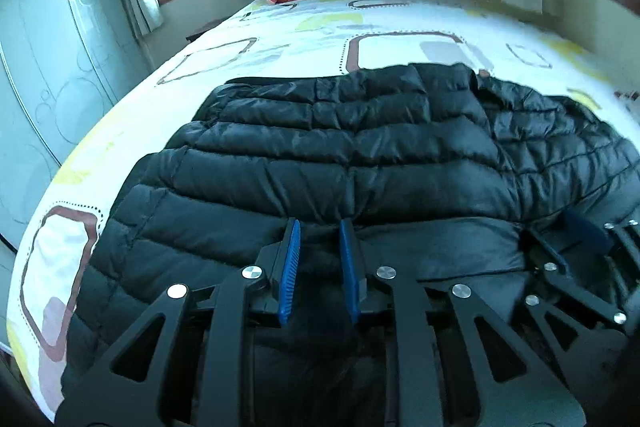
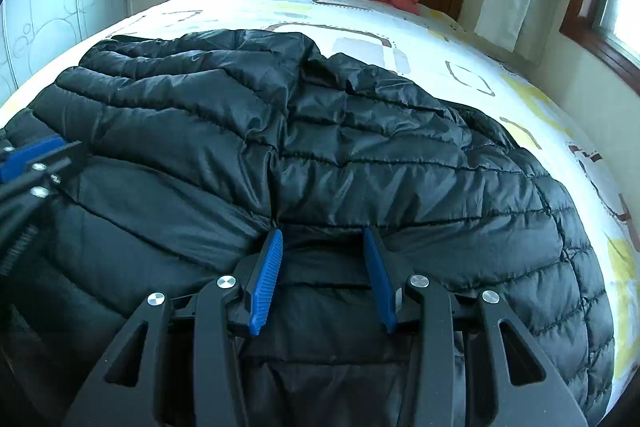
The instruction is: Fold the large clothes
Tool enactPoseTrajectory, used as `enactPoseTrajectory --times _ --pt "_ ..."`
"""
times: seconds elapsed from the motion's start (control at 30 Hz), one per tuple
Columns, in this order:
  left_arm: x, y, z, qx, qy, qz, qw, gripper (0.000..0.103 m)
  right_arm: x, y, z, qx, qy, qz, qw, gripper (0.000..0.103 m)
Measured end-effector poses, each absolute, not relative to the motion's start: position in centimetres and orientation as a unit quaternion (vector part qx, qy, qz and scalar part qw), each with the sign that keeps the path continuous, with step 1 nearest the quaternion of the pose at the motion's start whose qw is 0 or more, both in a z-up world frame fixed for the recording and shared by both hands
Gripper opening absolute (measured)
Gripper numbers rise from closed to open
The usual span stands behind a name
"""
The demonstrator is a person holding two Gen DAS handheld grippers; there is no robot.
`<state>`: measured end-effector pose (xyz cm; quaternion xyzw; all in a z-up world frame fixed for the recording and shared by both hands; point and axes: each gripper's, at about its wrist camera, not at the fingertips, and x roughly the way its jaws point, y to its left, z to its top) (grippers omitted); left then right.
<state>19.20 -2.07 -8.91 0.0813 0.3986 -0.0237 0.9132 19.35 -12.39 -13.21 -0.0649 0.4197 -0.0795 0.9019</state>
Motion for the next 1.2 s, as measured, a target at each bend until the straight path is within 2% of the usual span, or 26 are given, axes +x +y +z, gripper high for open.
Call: enactPoseTrajectory --times 0.17,0.23,0.37,0.4,0.57,0.6,0.73,0.87,0.97,1.1,1.2 --pt "18.4 1.0 -7.7 0.066 0.396 -0.004 0.916 0.023 19.2 -12.5 -13.3 -0.068 0.417 -0.08 0.903 0.043" --pt "18.2 2.7 -7.3 0.051 0.395 0.011 0.917 0.031 18.8 -12.3 -13.3 -0.069 0.415 -0.082 0.903 0.043" --pt "18.4 8.6 -6.4 -0.066 0.404 0.033 0.912 0.034 18.8 -12.4 -13.1 -0.068 0.413 -0.082 0.904 0.043" --pt "18.4 10.3 -6.3 -0.106 0.404 0.039 0.908 0.043 18.8 -12.4 -13.1 -0.068 0.413 -0.082 0.904 0.043" --pt "18.4 17.8 -7.3 -0.257 0.404 0.048 0.877 0.068 18.7 -12.4 -13.2 -0.066 0.412 -0.081 0.905 0.043" --pt "18.6 18.9 -7.8 -0.284 0.41 0.036 0.866 0.07 18.8 -12.4 -13.1 -0.066 0.412 -0.081 0.905 0.043" --pt "19.3 22.0 -10.9 -0.372 0.455 -0.011 0.809 0.076 18.8 -12.5 -13.2 -0.067 0.411 -0.082 0.906 0.043" --pt "19.6 22.8 -13.8 -0.47 0.46 -0.05 0.752 0.078 18.8 -12.5 -13.2 -0.066 0.411 -0.081 0.906 0.043" --pt "20.1 22.4 -14.4 -0.495 0.451 -0.075 0.739 0.083 18.7 -12.5 -13.1 -0.066 0.41 -0.082 0.906 0.043" --pt "20.8 21.5 -14.8 -0.523 0.441 -0.117 0.72 0.083 18.8 -12.5 -13.1 -0.066 0.41 -0.082 0.906 0.043" --pt "21.5 21.2 -15.3 -0.496 0.45 -0.114 0.734 0.082 18.8 -12.4 -13.1 -0.067 0.41 -0.082 0.906 0.043"
